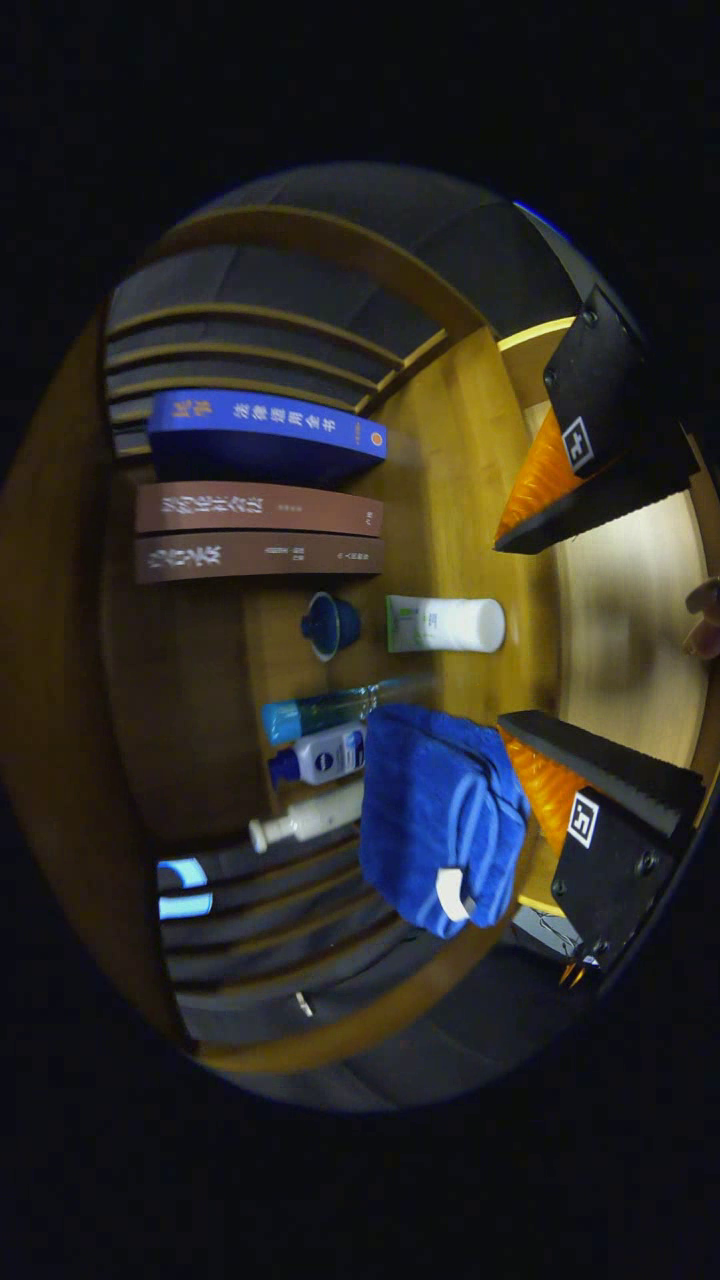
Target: Pull open the drawer, take out the items inside it, and place them on the countertop above the cabinet.
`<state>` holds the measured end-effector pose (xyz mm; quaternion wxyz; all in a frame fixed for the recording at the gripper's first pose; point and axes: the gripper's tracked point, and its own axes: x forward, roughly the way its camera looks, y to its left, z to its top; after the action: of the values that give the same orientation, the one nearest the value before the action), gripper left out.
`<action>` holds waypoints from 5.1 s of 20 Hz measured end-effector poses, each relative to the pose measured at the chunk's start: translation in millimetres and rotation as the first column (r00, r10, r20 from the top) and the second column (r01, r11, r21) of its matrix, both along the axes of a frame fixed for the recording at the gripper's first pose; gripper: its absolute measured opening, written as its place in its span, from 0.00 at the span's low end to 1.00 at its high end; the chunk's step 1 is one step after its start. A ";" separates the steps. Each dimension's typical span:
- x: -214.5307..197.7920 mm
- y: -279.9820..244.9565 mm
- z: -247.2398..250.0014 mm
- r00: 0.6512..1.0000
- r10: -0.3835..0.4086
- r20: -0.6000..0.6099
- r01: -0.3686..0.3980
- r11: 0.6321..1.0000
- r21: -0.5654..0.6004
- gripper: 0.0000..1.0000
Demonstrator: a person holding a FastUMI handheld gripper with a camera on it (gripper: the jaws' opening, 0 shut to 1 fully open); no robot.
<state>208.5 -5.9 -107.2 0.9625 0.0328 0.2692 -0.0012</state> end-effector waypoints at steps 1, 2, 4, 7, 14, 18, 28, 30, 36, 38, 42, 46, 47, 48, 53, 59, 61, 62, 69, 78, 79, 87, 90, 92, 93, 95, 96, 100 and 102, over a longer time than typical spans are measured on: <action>-18.2 5.2 10.3 0.999 0.015 0.048 -0.015 1.000 -0.005 1.00; -38.6 9.2 20.5 0.995 0.023 0.100 -0.021 1.000 -0.014 0.99; -77.3 11.8 32.4 0.982 0.020 0.187 -0.017 1.000 -0.017 0.99; -135.2 12.9 29.2 0.957 -0.015 0.290 0.014 1.000 0.006 0.99; -224.2 3.0 -43.7 0.954 -0.079 0.289 0.064 0.996 0.061 0.99; -241.9 3.9 -97.4 0.975 -0.062 0.213 0.056 0.998 0.031 0.99; -220.4 7.3 -125.2 0.981 -0.047 0.190 0.046 0.999 0.014 0.99; -220.1 6.9 -124.0 0.979 -0.044 0.201 0.044 0.999 0.004 0.99; -211.9 6.0 -122.1 0.976 -0.042 0.212 0.045 0.999 -0.011 0.99; -201.4 5.4 -122.3 0.978 -0.041 0.206 0.043 0.999 -0.009 0.98; -171.2 1.8 -126.6 0.979 -0.040 0.198 0.042 0.999 -0.006 0.99; -127.5 -1.0 -123.5 0.976 -0.038 0.213 0.041 0.999 -0.008 0.99; -121.6 -1.7 -124.0 0.976 -0.039 0.214 0.041 0.999 -0.005 0.99; -109.3 -1.6 -127.1 0.977 -0.038 0.209 0.040 0.999 -0.004 0.99; -70.4 -4.9 -130.4 0.977 -0.035 0.209 0.037 0.999 -0.007 0.99; -27.6 -6.2 -135.4 0.976 -0.045 0.213 0.045 0.999 0.002 0.99; -16.9 -6.0 -137.0 0.977 -0.048 0.210 0.048 0.999 0.007 0.99; -14.1 -6.9 -137.1 0.976 -0.053 0.209 0.053 0.999 0.005 0.99; -15.4 -5.9 -137.9 0.976 -0.056 0.213 0.056 0.998 0.004 0.99; -21.3 -5.6 -119.9 0.972 -0.050 0.231 0.047 0.999 0.016 0.99; -25.0 -5.3 -114.3 0.970 -0.048 0.239 0.046 0.999 0.012 0.99; -58.7 -10.5 -55.8 0.949 -0.043 0.313 0.043 0.999 0.009 0.99; -76.0 -11.1 -36.8 0.941 -0.047 0.335 0.048 0.999 0.006 0.99; -88.4 -11.0 -26.1 0.936 -0.043 0.349 0.044 0.999 0.005 0.99; -93.8 -10.7 -18.6 0.931 -0.044 0.363 0.045 0.999 0.008 0.99; -106.1 -11.5 -4.7 0.920 -0.046 0.388 0.048 0.999 0.005 0.99; -111.7 -12.3 2.0 0.916 -0.048 0.398 0.052 0.999 0.000 0.99; -128.6 -14.6 28.2 0.894 -0.053 0.445 0.071 0.997 -0.024 0.99; -135.6 -16.4 38.6 0.887 -0.064 0.457 0.085 0.996 -0.026 0.99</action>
<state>73.0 -22.3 -68.6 0.9985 0.0207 0.0347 -0.0362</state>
